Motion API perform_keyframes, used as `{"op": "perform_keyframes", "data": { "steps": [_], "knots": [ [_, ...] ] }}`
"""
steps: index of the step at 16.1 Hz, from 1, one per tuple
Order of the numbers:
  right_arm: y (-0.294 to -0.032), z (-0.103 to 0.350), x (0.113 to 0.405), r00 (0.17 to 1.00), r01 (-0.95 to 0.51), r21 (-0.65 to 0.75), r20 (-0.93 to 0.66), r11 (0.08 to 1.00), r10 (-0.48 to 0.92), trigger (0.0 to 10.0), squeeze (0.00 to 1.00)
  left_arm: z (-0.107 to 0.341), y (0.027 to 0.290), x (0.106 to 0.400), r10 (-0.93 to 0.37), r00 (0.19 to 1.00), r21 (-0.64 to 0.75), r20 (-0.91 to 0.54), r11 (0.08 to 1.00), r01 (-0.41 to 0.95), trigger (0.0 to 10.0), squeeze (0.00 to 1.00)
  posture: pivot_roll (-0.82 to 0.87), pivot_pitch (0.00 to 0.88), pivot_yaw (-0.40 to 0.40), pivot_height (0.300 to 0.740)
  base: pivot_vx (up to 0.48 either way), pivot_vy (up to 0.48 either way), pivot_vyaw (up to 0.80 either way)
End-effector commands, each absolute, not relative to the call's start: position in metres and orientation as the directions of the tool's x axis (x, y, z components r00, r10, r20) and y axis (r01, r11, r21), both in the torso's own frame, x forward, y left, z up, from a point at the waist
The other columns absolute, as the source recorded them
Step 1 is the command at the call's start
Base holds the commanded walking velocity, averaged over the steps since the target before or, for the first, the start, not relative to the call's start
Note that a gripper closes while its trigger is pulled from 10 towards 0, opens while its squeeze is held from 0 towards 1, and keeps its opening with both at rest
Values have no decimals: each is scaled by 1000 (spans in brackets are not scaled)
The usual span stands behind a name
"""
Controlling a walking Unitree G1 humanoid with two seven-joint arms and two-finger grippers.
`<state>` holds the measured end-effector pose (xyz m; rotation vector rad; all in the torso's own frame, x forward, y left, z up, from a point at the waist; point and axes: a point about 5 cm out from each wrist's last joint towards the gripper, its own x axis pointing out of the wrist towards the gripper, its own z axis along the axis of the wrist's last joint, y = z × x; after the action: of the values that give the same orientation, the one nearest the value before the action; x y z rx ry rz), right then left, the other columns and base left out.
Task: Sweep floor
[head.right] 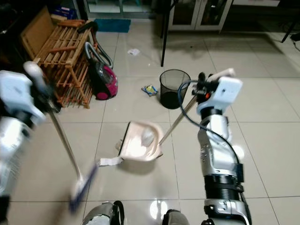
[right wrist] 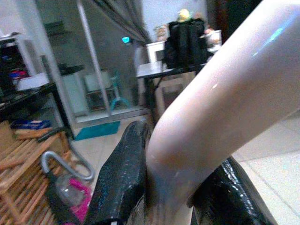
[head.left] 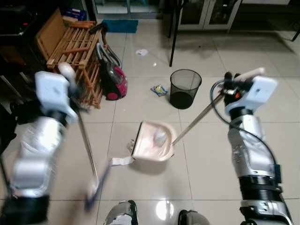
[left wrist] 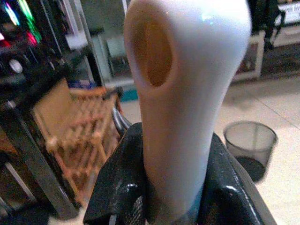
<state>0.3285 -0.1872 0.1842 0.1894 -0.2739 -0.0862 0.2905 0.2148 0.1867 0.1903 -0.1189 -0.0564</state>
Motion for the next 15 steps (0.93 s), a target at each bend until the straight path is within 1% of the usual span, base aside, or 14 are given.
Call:
{"op": "perform_keyframes", "data": {
  "steps": [1,4,9,15],
  "knots": [
    [-195,190,323,954,98,245,252,964,-161,10000,0,193,212,289,-53,987,250,148,968,15,10000,0,-17,46,57,740,0,-465,0],
    [-198,201,316,952,127,259,237,957,-191,10000,0,186,207,284,-50,989,259,137,966,13,10000,0,-21,35,61,740,0,-480,0],
    [-196,202,313,969,117,237,187,964,-164,10000,0,172,197,282,-37,992,247,121,969,6,10000,0,-25,22,58,740,0,-480,0],
    [-194,204,310,973,122,215,168,969,-159,10000,0,160,178,281,-71,992,249,108,968,42,10000,0,-37,13,50,740,0,-480,0]
  ]
}}
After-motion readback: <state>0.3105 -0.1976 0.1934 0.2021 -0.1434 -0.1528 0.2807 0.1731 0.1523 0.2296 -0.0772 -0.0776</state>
